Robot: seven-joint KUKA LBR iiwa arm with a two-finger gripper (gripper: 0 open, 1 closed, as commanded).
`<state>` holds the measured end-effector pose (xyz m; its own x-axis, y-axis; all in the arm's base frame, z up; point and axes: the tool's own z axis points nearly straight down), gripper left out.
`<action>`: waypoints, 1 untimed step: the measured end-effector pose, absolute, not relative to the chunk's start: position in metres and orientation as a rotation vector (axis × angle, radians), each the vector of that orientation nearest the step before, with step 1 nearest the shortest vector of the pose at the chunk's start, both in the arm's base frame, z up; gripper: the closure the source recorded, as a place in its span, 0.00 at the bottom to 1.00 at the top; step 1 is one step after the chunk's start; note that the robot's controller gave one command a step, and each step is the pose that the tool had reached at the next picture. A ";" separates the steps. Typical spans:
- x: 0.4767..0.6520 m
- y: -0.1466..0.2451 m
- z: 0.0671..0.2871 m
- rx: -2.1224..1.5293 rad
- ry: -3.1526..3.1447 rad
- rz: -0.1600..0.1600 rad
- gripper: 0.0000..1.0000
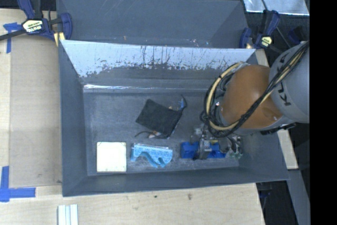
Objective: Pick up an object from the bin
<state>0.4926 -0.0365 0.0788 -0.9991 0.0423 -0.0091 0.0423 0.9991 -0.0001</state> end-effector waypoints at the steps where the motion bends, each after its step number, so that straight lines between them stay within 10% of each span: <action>1: 0.491 -0.036 0.085 0.067 3.137 0.000 1.00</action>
Offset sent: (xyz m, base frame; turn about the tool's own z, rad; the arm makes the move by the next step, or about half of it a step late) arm 0.0001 0.0000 0.0297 0.0000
